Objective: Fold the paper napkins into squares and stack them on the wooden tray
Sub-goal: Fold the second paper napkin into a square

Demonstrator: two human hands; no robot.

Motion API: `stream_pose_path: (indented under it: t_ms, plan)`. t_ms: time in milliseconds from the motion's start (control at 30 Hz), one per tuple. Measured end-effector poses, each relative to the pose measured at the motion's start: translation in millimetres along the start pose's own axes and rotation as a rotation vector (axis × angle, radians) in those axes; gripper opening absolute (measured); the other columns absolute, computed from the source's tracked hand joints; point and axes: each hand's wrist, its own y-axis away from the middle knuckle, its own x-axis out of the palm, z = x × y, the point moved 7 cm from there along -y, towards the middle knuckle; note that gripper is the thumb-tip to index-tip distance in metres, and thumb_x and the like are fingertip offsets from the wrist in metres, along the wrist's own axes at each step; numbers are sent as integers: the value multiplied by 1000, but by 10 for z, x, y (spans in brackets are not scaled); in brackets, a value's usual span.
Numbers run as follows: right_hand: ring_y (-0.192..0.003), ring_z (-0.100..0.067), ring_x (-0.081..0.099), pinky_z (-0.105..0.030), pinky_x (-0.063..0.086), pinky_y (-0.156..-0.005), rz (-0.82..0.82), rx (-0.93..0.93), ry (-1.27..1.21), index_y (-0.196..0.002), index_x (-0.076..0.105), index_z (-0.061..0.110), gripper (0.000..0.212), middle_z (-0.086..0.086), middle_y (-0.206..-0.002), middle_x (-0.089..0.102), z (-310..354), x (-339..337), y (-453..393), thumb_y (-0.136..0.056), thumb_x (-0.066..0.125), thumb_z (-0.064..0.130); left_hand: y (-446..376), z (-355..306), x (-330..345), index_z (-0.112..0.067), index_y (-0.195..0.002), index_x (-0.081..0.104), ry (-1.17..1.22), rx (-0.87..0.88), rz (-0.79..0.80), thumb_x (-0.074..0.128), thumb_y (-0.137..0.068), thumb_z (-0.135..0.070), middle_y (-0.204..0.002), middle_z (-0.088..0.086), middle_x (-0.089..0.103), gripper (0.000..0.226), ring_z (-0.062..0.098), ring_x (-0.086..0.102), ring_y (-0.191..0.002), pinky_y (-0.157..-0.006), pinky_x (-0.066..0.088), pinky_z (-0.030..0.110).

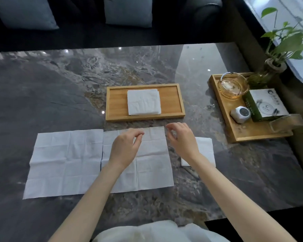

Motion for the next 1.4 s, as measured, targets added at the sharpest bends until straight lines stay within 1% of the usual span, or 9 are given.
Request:
stream_pose_path:
  t_ms: [233,433,567,667,800,933,1067,1267,1400]
  plan:
    - [-104,-35,51,-44,43,-86,80,19,153,-118,58,3,33,-16,-114,61,36,322,-81,-86,58,14,38,589,152,-9,-136,35,-285,-45,121,27,-91,-33,-147,7,33,51,21,26,-137,-110,21,40]
    - [-99,-36,51,-43,42,-80,72,57,250,-105,61,1,25,-18,-110,60,17,409,-87,-83,58,10,174,746,378,-18,-143,2,-424,-75,239,-3,-82,-47,-149,-8,-6,68,5,-9,-135,-113,-3,36]
    - [-91,-33,52,-40,41,-75,47,80,178,-92,65,3,13,-15,-97,62,-24,409,-96,-84,58,10,210,795,407,-21,-137,-11,-459,-86,263,-5,-82,-46,-150,-6,-8,62,6,-11,-135,-113,-5,37]
    - [-88,-31,51,-37,37,-74,64,92,113,-85,65,3,9,-13,-91,62,-32,411,-112,-84,58,9,191,728,378,-17,-143,1,-452,-89,266,-2,-82,-45,-155,0,1,67,13,-3,-141,-114,0,39]
    - [-81,-28,54,-34,35,-71,70,57,48,-81,64,5,7,-10,-83,65,71,335,-124,-82,60,11,11,391,148,-8,-133,40,-217,-61,92,44,-89,-24,-147,14,32,47,26,26,-137,-112,18,42]
    - [-77,-24,56,-38,44,-72,129,-25,-44,-79,63,9,4,-7,-79,66,272,237,-93,-79,63,13,-189,-59,140,-16,-135,37,-76,120,201,62,-79,-15,-139,6,45,61,19,34,-133,-114,18,39]
    - [-77,-16,55,-28,45,-70,191,11,-222,-88,64,11,10,-3,-84,65,367,92,-33,-81,65,18,-295,-225,188,-21,-125,48,-81,145,250,61,-80,-15,-115,1,64,47,17,55,-110,-113,15,39]
    - [-97,-11,53,-13,40,-72,345,303,-401,-127,43,21,68,3,-103,57,-18,65,255,-69,79,26,-323,-227,-48,-16,-114,59,94,26,103,64,-79,-11,-113,6,65,36,23,55,-107,-92,43,31]
    - [-76,-10,56,-20,43,-62,424,315,-365,-95,61,18,27,2,-84,63,-188,108,453,-72,75,22,-252,-203,-304,-11,-111,61,212,-49,-24,64,-81,-12,-103,0,64,30,12,55,-96,-78,41,20]
